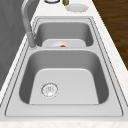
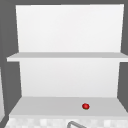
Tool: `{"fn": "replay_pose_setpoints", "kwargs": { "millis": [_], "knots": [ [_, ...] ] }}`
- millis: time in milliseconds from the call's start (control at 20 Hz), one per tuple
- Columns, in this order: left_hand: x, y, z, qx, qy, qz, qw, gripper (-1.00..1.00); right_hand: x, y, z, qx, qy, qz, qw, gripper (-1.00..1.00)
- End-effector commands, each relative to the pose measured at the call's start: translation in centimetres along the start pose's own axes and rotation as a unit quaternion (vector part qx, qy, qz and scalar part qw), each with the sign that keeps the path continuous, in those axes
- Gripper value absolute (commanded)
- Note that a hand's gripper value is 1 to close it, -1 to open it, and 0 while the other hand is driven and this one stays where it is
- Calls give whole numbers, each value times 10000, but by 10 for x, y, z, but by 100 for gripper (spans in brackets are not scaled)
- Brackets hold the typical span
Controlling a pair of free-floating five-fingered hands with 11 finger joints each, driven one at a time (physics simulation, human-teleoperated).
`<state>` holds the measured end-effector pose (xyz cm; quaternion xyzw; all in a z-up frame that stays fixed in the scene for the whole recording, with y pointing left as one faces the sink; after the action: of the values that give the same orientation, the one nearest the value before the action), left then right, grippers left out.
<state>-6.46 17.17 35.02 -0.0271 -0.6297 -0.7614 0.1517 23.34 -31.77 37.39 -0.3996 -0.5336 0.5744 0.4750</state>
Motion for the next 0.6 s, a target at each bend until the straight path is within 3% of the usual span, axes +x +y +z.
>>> {"fn": "replay_pose_setpoints", "kwargs": {
  "millis": [0,550],
  "knots": [
    [0,0,0,0,0,0,10000,0,-25,11,5,39,-152,10,9999,100],
    [0,0,0,0,0,0,10000,0,-99,42,19,114,-105,-19,9999,100]
  ]
}}
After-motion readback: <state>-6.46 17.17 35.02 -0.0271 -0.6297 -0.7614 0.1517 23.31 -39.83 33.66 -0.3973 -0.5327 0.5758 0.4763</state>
